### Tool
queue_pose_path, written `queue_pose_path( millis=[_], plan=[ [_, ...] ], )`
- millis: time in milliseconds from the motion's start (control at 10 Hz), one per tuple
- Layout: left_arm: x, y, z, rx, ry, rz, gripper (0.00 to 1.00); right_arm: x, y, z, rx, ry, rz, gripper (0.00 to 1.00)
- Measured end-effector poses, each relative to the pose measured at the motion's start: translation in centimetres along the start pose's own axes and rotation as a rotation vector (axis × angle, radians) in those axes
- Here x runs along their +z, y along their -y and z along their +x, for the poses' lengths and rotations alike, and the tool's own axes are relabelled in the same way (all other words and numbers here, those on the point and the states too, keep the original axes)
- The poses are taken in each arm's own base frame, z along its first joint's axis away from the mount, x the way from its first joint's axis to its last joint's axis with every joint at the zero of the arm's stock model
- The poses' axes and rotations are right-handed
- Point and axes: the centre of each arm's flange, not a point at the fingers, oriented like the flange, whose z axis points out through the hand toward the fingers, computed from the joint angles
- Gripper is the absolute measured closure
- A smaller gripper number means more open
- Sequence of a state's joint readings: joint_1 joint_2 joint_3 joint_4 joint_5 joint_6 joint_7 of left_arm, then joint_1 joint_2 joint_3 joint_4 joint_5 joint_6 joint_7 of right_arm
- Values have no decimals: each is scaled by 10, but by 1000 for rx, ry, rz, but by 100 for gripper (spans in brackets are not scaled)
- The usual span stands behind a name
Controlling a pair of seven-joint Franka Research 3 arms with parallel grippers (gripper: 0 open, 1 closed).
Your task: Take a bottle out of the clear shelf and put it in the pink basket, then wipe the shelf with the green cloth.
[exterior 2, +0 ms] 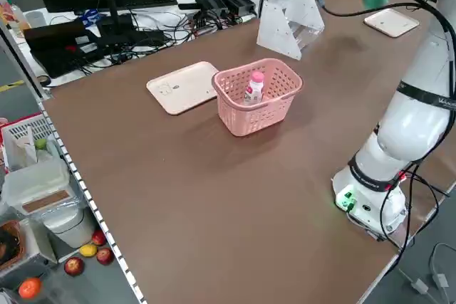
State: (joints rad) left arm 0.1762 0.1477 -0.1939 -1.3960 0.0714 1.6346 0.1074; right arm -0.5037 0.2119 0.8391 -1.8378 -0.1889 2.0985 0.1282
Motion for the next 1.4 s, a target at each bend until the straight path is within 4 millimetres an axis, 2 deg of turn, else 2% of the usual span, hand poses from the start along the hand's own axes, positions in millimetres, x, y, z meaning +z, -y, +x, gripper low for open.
queue_pose_path(
  millis=[200, 500, 900, 1200, 1400],
  plan=[
    [0, -3, 0, 4, 0, -1, 0, -3, -61, -8, -63, 54, 137, 97],
    [0, -3, 0, 5, 0, -1, 0, 4, -145, -35, -162, 54, 371, 97],
    [0, -3, 0, 5, 0, -1, 0, 38, -244, -105, -223, -23, 627, 97],
    [0, -3, 0, 4, 0, 0, 0, 59, -303, -151, -206, -91, 708, 97],
    [0, -3, 0, 5, 0, -1, 0, 86, -327, -178, -190, -137, 778, 97]
  ],
)
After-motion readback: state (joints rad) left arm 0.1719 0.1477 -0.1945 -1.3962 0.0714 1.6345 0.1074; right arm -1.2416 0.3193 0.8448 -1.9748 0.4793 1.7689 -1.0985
